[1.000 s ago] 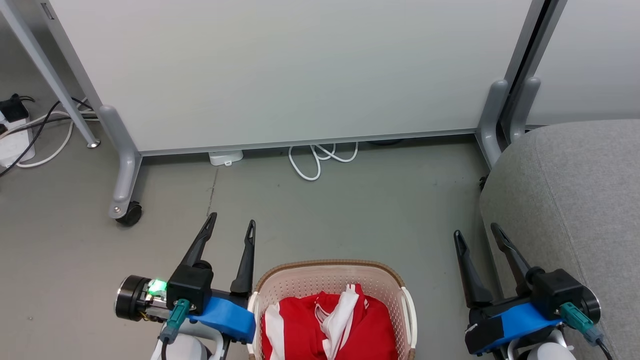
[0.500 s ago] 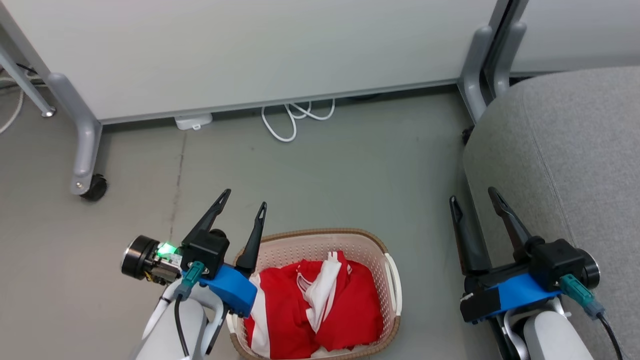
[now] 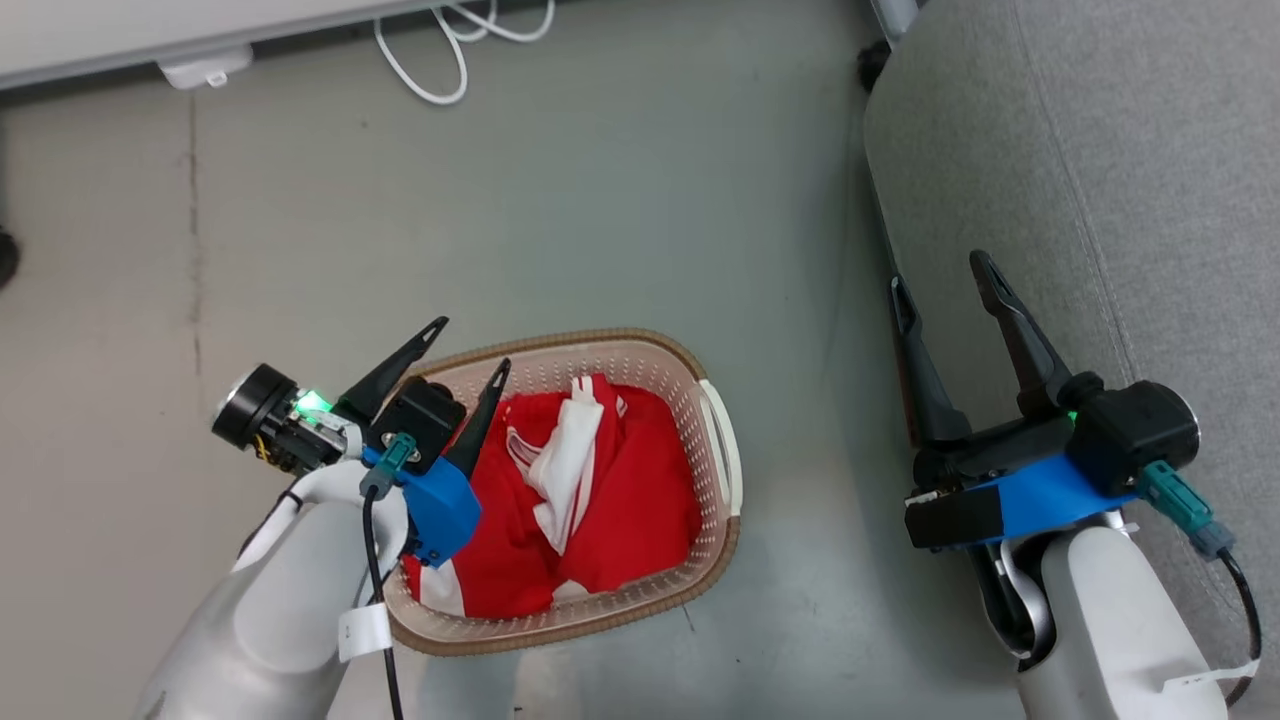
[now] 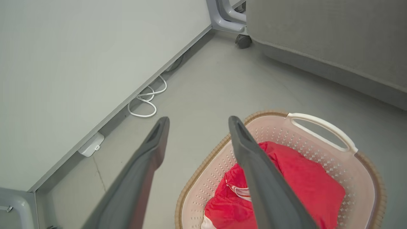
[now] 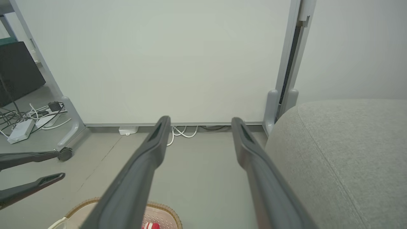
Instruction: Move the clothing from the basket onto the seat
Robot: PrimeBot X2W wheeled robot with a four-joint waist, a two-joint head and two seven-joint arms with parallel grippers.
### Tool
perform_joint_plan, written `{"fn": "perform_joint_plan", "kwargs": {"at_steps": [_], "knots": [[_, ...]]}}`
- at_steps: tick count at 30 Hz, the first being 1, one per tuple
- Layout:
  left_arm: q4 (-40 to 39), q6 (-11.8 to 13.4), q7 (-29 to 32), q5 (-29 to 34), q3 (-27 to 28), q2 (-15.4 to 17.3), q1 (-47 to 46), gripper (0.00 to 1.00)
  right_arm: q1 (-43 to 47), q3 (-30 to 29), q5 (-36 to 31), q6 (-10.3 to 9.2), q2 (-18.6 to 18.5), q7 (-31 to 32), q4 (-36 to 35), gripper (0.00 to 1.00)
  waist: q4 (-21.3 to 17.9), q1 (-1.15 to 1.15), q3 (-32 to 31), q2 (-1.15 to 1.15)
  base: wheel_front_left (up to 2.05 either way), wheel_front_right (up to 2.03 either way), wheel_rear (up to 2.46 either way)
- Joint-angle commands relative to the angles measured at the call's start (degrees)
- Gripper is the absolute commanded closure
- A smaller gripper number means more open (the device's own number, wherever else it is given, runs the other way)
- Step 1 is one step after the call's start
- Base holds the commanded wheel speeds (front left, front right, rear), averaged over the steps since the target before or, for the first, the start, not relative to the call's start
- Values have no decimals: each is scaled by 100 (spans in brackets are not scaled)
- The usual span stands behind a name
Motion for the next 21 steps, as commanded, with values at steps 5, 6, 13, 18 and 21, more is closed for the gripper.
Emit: {"fn": "perform_joint_plan", "kwargs": {"at_steps": [5,6,13,18,21], "knots": [[454,-3,-16,-162,-596,214,-534,0,-285,56,116,3,-19,-24,-105,0,-421,-1,878,0,0,0,0],[541,-3,-16,-201,-719,255,-619,0,-323,65,130,3,-18,-24,-120,0,-448,-1,979,0,0,0,0],[1448,-3,-16,-453,-1740,404,-1173,0,-606,92,185,3,-19,-24,-225,0,-612,-1,1595,0,0,0,0],[2140,-4,47,-685,-2542,381,-1557,0,-781,114,201,3,-18,-24,-307,0,-688,-1,2005,0,0,0,0],[2414,-4,270,-895,-2999,368,-1729,0,-848,109,187,3,-18,-24,-367,0,-687,-1,2249,0,0,0,0]]}}
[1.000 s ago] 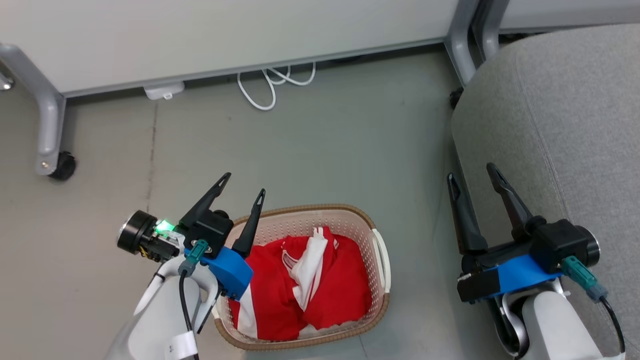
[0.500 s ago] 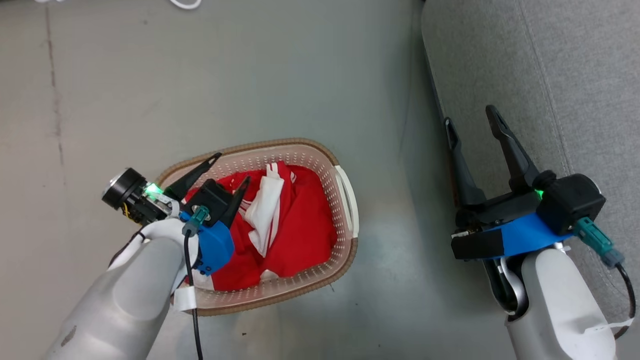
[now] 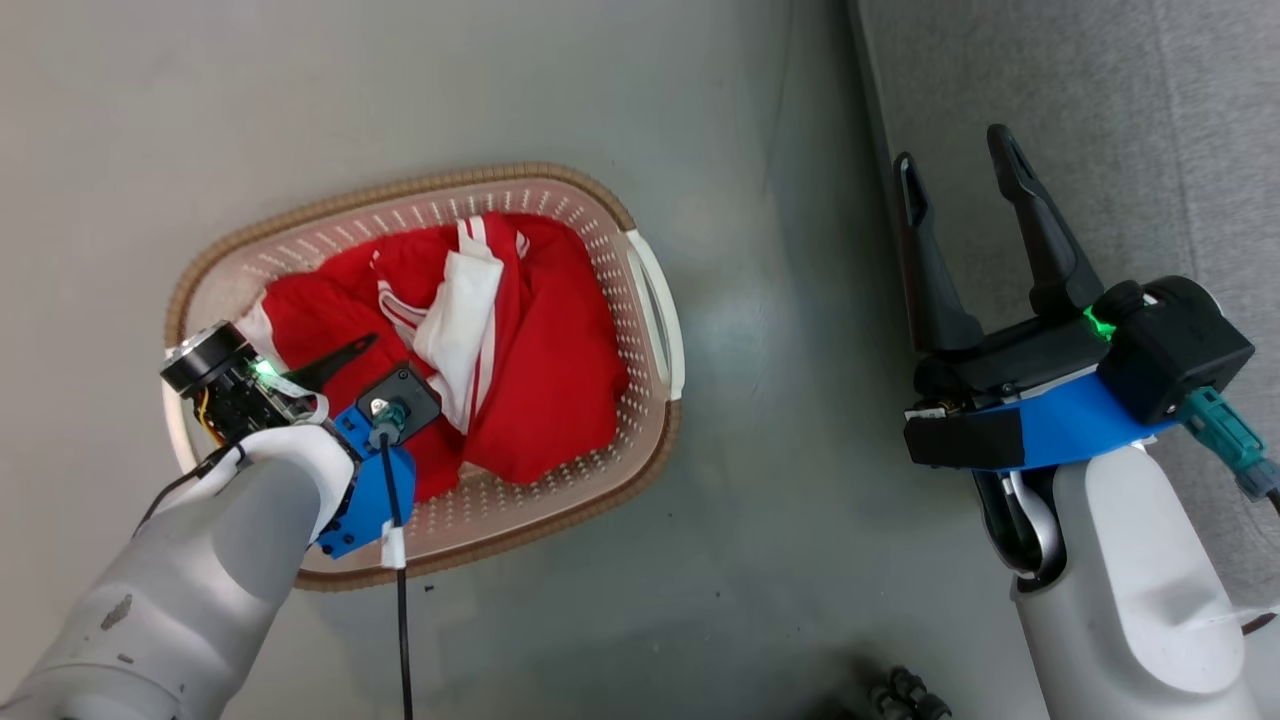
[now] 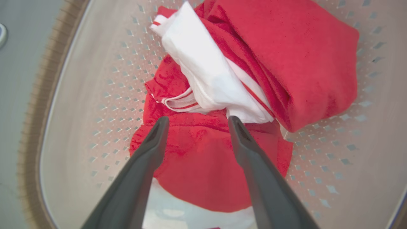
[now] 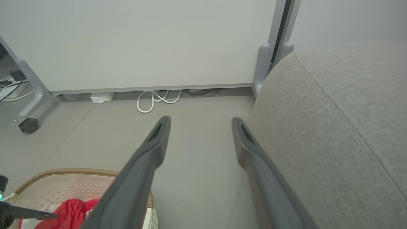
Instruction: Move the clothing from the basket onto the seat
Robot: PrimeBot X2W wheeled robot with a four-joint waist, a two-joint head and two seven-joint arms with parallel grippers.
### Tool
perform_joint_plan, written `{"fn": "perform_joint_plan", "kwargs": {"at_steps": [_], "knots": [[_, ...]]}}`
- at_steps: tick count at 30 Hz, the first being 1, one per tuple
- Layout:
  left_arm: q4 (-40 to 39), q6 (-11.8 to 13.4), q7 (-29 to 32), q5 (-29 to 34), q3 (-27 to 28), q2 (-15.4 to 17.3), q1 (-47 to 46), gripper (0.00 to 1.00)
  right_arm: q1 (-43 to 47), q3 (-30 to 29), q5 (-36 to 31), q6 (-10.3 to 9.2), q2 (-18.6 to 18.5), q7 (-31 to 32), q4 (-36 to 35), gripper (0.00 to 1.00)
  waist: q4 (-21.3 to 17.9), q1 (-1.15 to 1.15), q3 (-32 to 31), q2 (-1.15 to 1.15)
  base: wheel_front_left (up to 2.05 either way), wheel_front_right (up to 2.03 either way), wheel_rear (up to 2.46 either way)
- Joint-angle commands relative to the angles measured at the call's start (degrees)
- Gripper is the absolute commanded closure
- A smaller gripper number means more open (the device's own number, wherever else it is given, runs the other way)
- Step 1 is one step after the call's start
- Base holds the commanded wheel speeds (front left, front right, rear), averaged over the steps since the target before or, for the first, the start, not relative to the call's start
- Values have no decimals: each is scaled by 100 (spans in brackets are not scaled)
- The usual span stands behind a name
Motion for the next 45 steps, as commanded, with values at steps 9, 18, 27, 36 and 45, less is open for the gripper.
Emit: {"fn": "perform_joint_plan", "kwargs": {"at_steps": [9,18,27,36,45], "knots": [[198,-3,799,-494,-1150,145,-707,0,-374,46,69,3,-16,-24,-275,0,-56,-1,940,0,0,0,0],[210,-3,1470,-345,-1338,301,-1105,0,-483,59,111,3,-16,-23,-626,0,-186,-1,1477,0,0,0,0],[235,-2,2003,-225,-1347,342,-1257,0,-505,20,141,3,-16,-23,-897,0,-248,-1,1726,0,0,0,0],[119,4,2222,-237,-1347,217,-1185,100,-453,-60,86,3,-16,-24,-933,0,-171,-1,1643,0,0,0,0],[-52,4,1988,-381,-1346,110,-1045,100,-453,-102,38,3,-16,-24,-848,0,-35,-1,1284,0,0,0,0]]}}
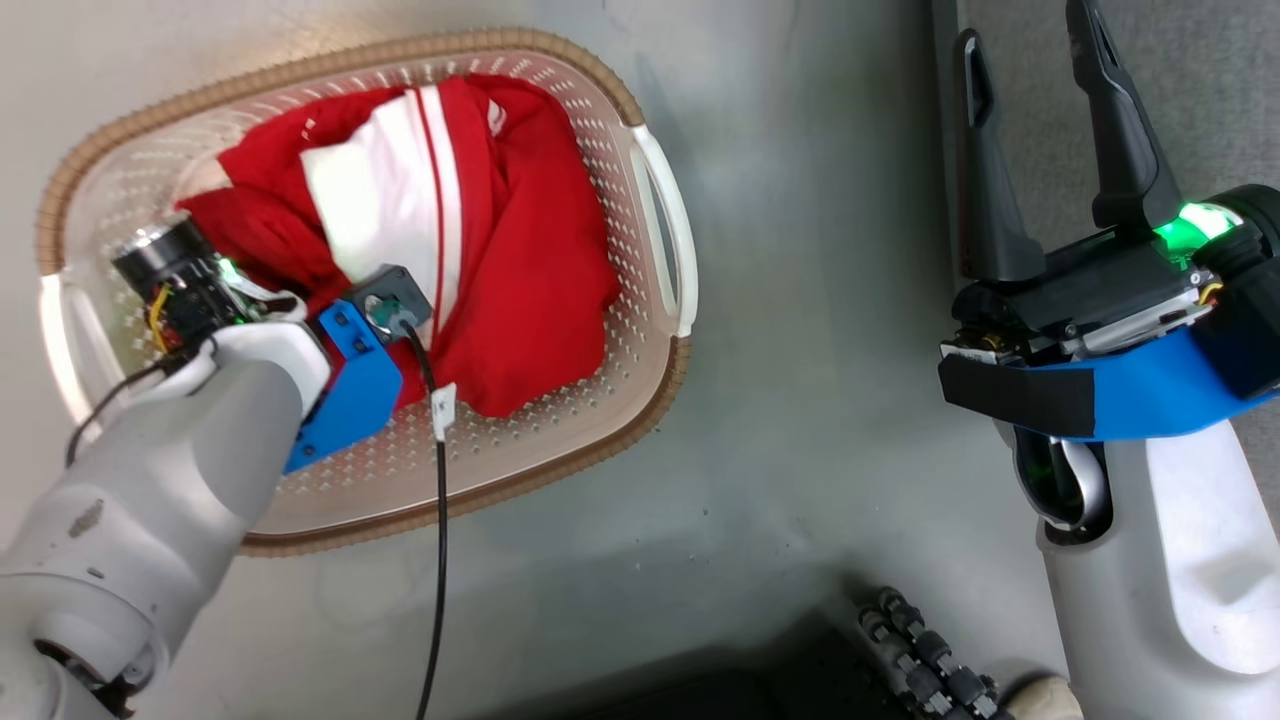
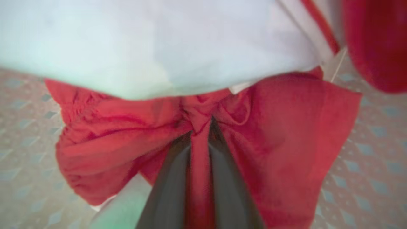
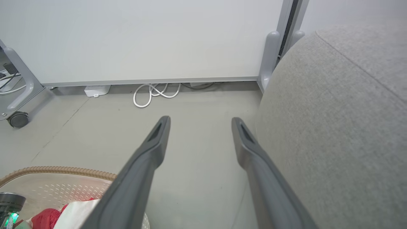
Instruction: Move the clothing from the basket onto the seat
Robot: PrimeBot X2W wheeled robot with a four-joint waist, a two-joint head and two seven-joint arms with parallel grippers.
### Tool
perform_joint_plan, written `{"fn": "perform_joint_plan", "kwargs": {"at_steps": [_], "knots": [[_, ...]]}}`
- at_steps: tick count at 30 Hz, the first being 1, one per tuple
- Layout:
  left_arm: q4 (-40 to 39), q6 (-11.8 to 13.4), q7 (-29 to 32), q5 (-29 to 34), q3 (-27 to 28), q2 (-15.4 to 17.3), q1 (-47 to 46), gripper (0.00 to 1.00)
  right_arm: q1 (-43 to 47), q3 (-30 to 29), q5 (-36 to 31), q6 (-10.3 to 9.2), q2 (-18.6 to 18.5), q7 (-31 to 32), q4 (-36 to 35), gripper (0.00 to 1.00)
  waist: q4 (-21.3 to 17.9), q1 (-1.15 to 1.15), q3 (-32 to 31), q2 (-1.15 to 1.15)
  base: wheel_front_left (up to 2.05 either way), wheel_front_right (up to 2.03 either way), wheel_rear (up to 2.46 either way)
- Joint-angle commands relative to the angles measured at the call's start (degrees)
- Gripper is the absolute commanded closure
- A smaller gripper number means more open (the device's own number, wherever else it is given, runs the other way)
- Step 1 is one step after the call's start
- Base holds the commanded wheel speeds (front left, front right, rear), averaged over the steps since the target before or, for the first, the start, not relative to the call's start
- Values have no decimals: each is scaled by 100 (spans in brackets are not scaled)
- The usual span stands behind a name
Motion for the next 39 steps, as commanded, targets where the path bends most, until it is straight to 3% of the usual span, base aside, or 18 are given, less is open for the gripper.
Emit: {"fn": "perform_joint_plan", "kwargs": {"at_steps": [1,11,27,39], "knots": [[-54,12,-93,-82,-19,-60,57,100,-23,-29,-57,3,-16,-24,6,0,80,0,-163,0,0,0,0],[-137,12,-642,-471,-16,-446,128,100,130,-113,-235,3,-18,-24,137,0,429,0,-856,0,0,0,0],[-1,12,-2055,-1238,30,-920,507,100,625,-277,-586,3,-18,-23,479,0,1074,0,-2387,0,0,0,0],[-508,39,-2319,-1720,468,-1153,565,100,1110,-357,-671,3,-18,-23,704,0,1392,0,-3379,0,0,0,0]]}}
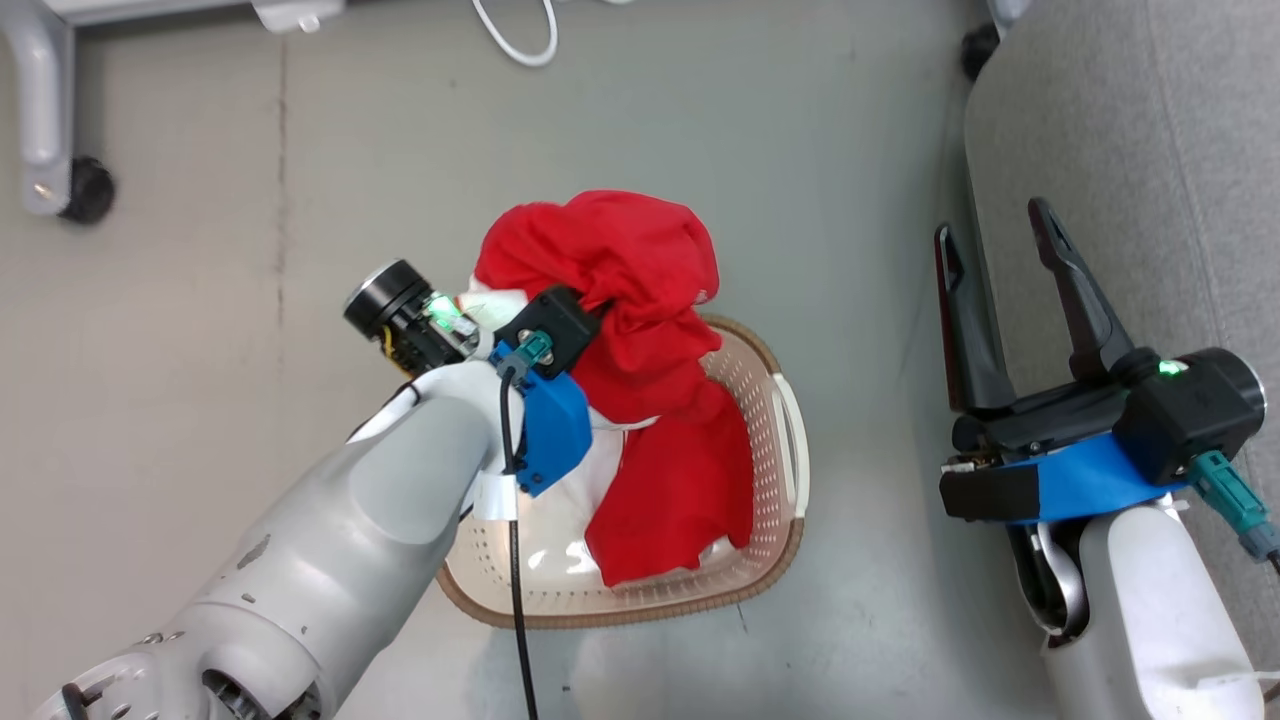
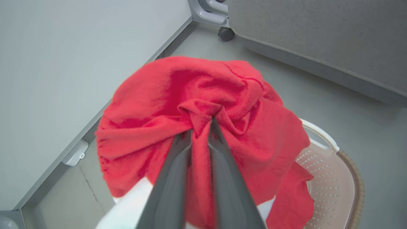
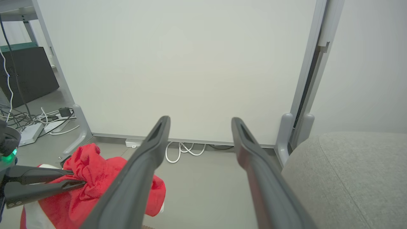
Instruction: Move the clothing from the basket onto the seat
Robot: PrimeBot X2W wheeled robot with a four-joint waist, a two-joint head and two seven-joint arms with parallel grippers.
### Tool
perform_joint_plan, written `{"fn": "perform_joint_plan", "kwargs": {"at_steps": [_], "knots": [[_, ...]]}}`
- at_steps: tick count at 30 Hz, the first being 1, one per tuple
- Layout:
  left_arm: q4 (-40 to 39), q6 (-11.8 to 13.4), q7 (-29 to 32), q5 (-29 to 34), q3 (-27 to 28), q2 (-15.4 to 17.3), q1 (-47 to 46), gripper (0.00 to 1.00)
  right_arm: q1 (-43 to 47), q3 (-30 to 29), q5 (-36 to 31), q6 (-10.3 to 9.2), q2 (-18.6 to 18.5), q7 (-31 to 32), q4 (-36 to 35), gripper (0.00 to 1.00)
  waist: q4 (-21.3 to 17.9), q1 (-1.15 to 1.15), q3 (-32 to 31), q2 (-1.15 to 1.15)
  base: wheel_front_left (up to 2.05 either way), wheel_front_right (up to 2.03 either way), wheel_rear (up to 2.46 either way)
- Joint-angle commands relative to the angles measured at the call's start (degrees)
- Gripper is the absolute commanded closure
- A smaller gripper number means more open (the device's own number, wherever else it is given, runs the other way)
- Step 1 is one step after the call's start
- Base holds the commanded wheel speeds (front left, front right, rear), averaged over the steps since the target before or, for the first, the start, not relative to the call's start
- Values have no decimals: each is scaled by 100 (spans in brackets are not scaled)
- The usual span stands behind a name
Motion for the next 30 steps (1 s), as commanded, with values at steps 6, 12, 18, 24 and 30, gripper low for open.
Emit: {"fn": "perform_joint_plan", "kwargs": {"at_steps": [6,12,18,24,30], "knots": [[-695,160,-26,17,489,117,240,100,316,-10,9,3,-20,-22,98,0,135,1,-699,0,0,0,0],[-1262,270,-27,53,977,181,528,100,619,-23,37,3,-20,-22,204,0,150,1,-1174,0,0,0,0],[-1681,342,-25,230,1258,237,793,100,903,-33,76,3,-20,-22,258,0,157,1,-1543,0,0,0,0],[-1979,375,-23,293,1455,239,1101,100,1183,-45,139,3,-20,-22,307,0,172,1,-1903,0,0,0,0],[-2162,395,-23,323,1544,232,1378,100,1418,-44,199,3,-20,-22,328,0,177,1,-2162,0,0,0,0]]}}
